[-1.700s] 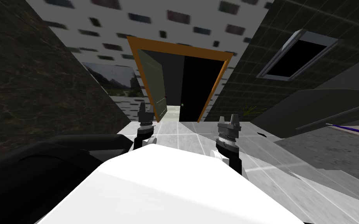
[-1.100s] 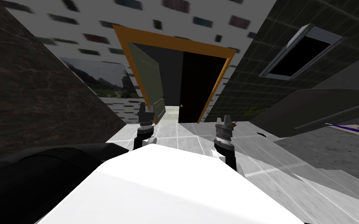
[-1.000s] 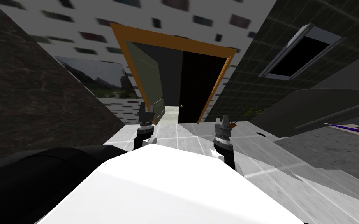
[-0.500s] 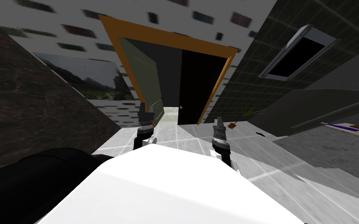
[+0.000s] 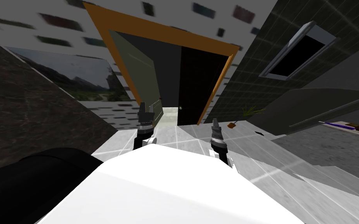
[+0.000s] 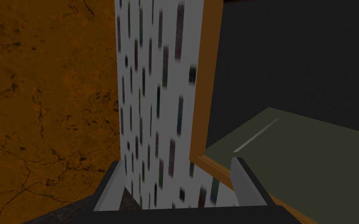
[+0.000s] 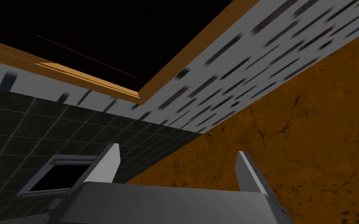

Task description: Push the door open

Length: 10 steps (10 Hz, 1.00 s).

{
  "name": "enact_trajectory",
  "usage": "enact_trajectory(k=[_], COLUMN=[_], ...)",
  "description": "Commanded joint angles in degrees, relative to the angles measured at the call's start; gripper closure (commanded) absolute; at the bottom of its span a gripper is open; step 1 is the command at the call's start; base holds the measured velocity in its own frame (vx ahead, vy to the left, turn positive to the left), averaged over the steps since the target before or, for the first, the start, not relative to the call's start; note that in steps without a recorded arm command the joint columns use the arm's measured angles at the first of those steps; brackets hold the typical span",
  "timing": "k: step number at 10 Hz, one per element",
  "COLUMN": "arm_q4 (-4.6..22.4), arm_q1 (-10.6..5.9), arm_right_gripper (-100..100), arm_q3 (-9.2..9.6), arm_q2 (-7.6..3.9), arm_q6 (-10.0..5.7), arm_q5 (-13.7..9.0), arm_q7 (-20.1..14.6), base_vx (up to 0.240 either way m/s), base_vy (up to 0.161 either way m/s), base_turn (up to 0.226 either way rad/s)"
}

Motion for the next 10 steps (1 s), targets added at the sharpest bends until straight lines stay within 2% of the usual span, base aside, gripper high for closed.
enact_trajectory(k=[1,5,6,10], arm_q4=[2.5,6.8,9.0,13.5], arm_q1=[-0.68,-1.99,-2.65,-4.03], arm_right_gripper=[-100,-100,-100,-100], arm_q3=[-0.55,-1.32,-1.7,-2.52], arm_q2=[-0.36,-0.72,-0.9,-1.17], arm_q6=[-1.21,-3.08,-4.02,-5.99], arm_q5=[1.8,4.8,6.3,9.5], arm_q7=[1.4,3.7,4.9,7.4], base_vx=[0.126,0.113,0.125,0.105], base_vy=[0.071,0.055,0.08,0.064], base_turn=[-0.077,-0.054,-0.08,-0.057])
